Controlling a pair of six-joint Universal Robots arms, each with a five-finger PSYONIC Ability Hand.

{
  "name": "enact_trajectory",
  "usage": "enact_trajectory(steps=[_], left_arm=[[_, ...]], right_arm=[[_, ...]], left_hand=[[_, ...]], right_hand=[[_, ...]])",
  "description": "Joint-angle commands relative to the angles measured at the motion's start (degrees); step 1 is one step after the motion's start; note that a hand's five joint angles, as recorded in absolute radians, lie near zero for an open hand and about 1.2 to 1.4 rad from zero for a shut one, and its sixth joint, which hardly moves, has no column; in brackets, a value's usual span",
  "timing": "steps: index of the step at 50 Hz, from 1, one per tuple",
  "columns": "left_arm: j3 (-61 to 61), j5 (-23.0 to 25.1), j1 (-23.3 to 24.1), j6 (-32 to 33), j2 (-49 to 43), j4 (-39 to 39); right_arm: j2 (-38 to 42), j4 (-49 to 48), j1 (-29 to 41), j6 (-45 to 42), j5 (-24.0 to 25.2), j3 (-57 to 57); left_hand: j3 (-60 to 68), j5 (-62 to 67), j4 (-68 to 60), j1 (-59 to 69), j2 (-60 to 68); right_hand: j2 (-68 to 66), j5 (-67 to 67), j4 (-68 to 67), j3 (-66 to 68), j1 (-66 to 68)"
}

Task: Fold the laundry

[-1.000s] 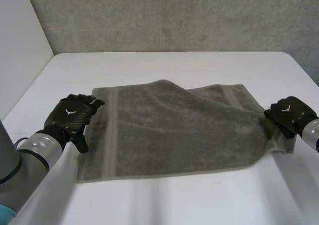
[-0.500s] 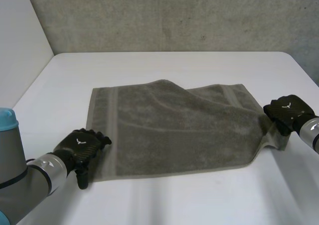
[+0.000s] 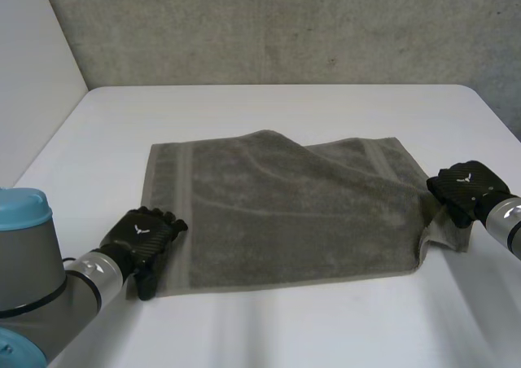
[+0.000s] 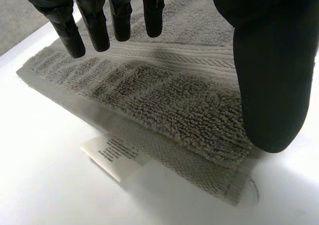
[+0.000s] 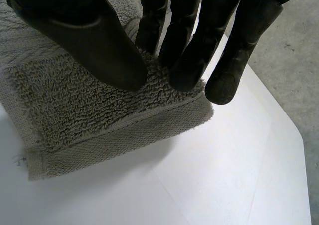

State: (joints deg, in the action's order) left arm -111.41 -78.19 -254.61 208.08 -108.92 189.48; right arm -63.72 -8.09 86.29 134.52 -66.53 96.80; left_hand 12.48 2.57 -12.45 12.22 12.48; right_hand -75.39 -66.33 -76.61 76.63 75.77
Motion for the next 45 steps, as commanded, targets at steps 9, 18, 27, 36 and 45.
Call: enact_trajectory(steps=[9, 18, 27, 36, 45], left_arm=[[-0.2, -0.1, 0.1, 0.0, -0.6, 1.5], [-0.3, 0.0, 0.3, 0.0, 1.7, -0.3], [-0.1, 0.0, 0.3, 0.2, -0.7, -0.1], [0.2, -0.2, 0.3, 0.2, -1.8, 0.2], [0.5, -0.2, 0.3, 0.1, -2.3, 1.4]], right_arm=[[-0.1, -0.1, -0.1, -0.2, -0.2, 0.4], [-0.1, -0.4, 0.0, -0.2, -0.3, 0.6], [-0.1, -0.6, 0.0, -0.2, -0.4, 0.8], [-0.1, -0.6, 0.0, -0.3, -0.4, 0.8], [-0.1, -0.7, 0.0, -0.3, -0.4, 0.8]], left_hand=[[4.1, 4.0, -4.2, 4.4, 4.1], [2.6, 2.5, -2.6, 2.9, 2.6], [2.8, 2.7, -2.8, 3.0, 2.8], [2.8, 2.7, -2.8, 3.0, 2.8], [2.8, 2.7, -2.8, 3.0, 2.8]], right_hand=[[-4.6, -3.7, -3.4, 3.4, 4.2], [-4.6, -3.7, -3.4, 3.4, 4.2], [-4.6, -3.7, -3.4, 3.4, 4.2], [-4.6, -3.7, -3.4, 3.4, 4.2], [-4.6, -3.7, -3.4, 3.4, 4.2]])
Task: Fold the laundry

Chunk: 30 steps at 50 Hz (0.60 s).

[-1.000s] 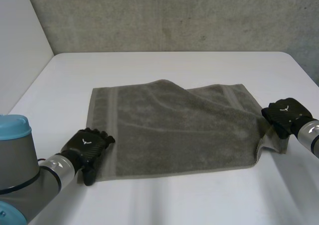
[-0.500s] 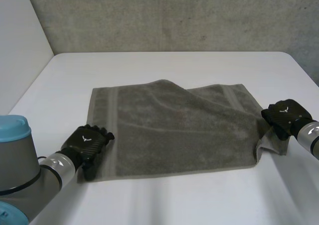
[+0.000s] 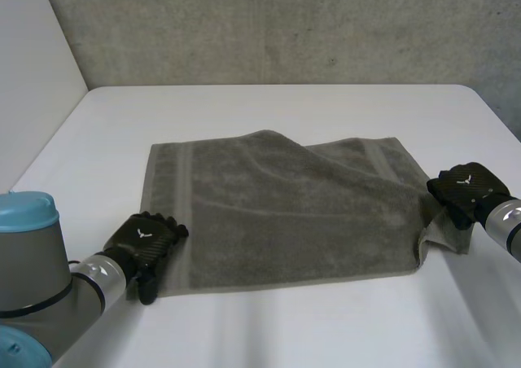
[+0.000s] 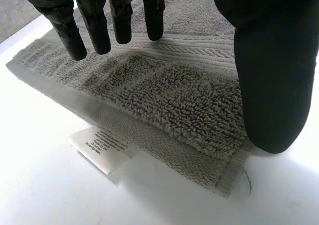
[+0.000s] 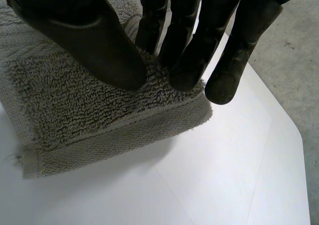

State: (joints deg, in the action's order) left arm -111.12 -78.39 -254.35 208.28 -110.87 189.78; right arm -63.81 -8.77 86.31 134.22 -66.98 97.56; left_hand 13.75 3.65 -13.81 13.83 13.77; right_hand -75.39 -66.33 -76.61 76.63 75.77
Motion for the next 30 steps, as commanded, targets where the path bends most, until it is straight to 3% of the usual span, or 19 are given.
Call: enact_trajectory(steps=[1, 25, 27, 29, 30], left_arm=[[0.2, 0.0, 0.0, -0.1, -0.4, 1.1], [3.0, -0.5, -0.1, -0.9, -2.5, 8.1], [3.0, -0.5, -0.1, -0.9, -2.5, 8.2], [3.0, -0.5, -0.1, -0.9, -2.4, 8.2], [3.0, -0.5, -0.1, -0.9, -2.4, 8.2]], right_arm=[[0.0, 0.0, 0.0, 0.0, 0.0, 0.0], [0.0, 0.0, 0.0, 0.0, 0.0, 0.1], [0.0, 0.0, 0.0, 0.0, 0.0, 0.1], [0.0, 0.0, 0.0, 0.0, 0.0, 0.1], [0.0, 0.0, 0.0, 0.0, 0.0, 0.2]], left_hand=[[1.5, 1.6, -1.5, 1.4, 1.5], [2.4, 2.4, -2.3, 2.3, 2.3], [4.0, 4.1, -4.0, 4.0, 4.0], [16.7, 16.8, -16.7, 16.7, 16.7], [16.8, 16.9, -16.8, 16.7, 16.8]], right_hand=[[-4.6, -3.7, -3.4, 3.4, 4.2], [-4.6, -3.7, -3.4, 3.4, 4.2], [-4.6, -3.7, -3.4, 3.4, 4.2], [-4.6, -3.7, -3.4, 3.4, 4.2], [-4.6, -3.7, -3.4, 3.4, 4.2]])
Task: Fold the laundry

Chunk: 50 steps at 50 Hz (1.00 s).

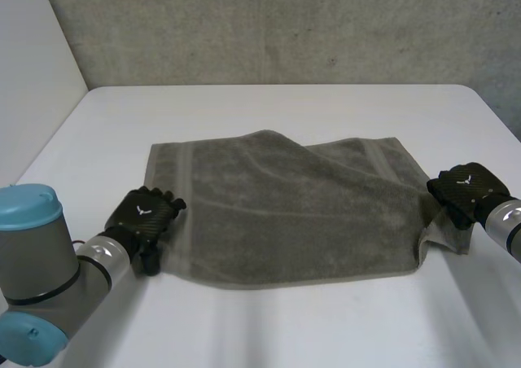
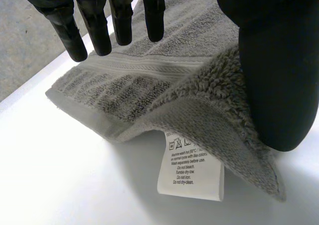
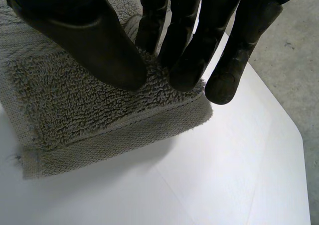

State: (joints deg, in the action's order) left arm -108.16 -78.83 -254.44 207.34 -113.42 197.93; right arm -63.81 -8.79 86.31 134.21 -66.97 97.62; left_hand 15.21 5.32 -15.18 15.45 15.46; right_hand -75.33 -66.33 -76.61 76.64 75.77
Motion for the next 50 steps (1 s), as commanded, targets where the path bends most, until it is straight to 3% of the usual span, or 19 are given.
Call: enact_trajectory(steps=[1, 2, 4, 6, 7, 9, 22, 30, 40, 46, 50], left_arm=[[0.1, 0.0, 0.0, -0.1, 0.2, 0.1], [0.0, 0.0, 0.0, -0.1, 0.5, 0.1], [0.0, 0.0, 0.0, -0.1, 0.5, 0.1], [-0.6, 0.0, 0.0, -0.1, 1.2, -0.1], [-0.6, 0.0, 0.0, -0.1, 1.2, -0.1], [-1.1, 0.2, 0.0, 0.0, 1.9, -0.5], [-3.0, 0.2, -0.8, 0.7, 9.7, -6.0], [-4.1, 0.3, -1.9, 0.7, 17.8, -15.3], [-8.2, 0.9, -6.0, 0.8, 26.3, -26.6], [-7.6, 3.6, -8.3, 0.7, 27.4, -29.6], [-4.5, 7.4, -11.4, 0.0, 25.4, -29.3]], right_arm=[[0.0, 0.0, 0.0, 0.0, 0.0, 0.2], [0.0, 0.0, 0.0, 0.0, 0.0, 0.2], [0.0, 0.0, 0.0, 0.0, 0.0, 0.3], [-0.1, 0.0, 0.0, 0.0, 0.0, 0.4], [-0.1, 0.0, 0.0, 0.0, 0.0, 0.4], [-0.4, 0.1, 0.0, 0.1, 0.0, 0.5], [-7.4, 3.3, -0.4, 0.3, 0.3, 1.2], [-11.7, 25.7, -3.6, -5.4, 3.5, -3.5], [-12.2, 57.3, -12.6, -28.5, 6.8, -4.5], [-11.1, 59.1, -13.4, -28.4, 8.0, -7.9], [-5.6, 58.8, -12.7, -23.3, 9.9, -12.9]], left_hand=[[21.7, 21.6, -21.7, 21.4, 21.4], [29.4, 29.3, -29.4, 29.2, 29.2], [29.5, 29.4, -29.5, 29.2, 29.2], [51.2, 51.1, -51.3, 51.0, 51.0], [51.4, 51.2, -51.4, 51.1, 51.1], [64.7, 64.6, -64.8, 64.5, 64.5], [64.8, 64.7, -64.8, 64.5, 64.5], [64.8, 64.7, -64.8, 64.5, 64.5], [64.8, 64.7, -64.8, 64.5, 64.5], [64.8, 64.7, -64.8, 64.5, 64.5], [64.8, 64.7, -64.8, 64.5, 64.5]], right_hand=[[-4.7, -3.7, -3.4, 3.4, 4.2], [-4.7, -3.7, -3.4, 3.4, 4.2], [-4.7, -3.7, -3.4, 3.4, 4.2], [-4.7, -3.7, -3.4, 3.4, 4.2], [-4.7, -3.7, -3.4, 3.4, 4.2], [-4.7, -3.7, -3.4, 3.4, 4.2], [-4.7, -3.7, -3.4, 3.4, 4.2], [-4.7, -3.7, -3.4, 3.4, 4.2], [-4.7, -3.7, -3.4, 3.4, 4.2], [-4.7, -3.7, -3.4, 3.4, 4.2], [-4.7, -3.7, -3.4, 3.4, 4.2]])
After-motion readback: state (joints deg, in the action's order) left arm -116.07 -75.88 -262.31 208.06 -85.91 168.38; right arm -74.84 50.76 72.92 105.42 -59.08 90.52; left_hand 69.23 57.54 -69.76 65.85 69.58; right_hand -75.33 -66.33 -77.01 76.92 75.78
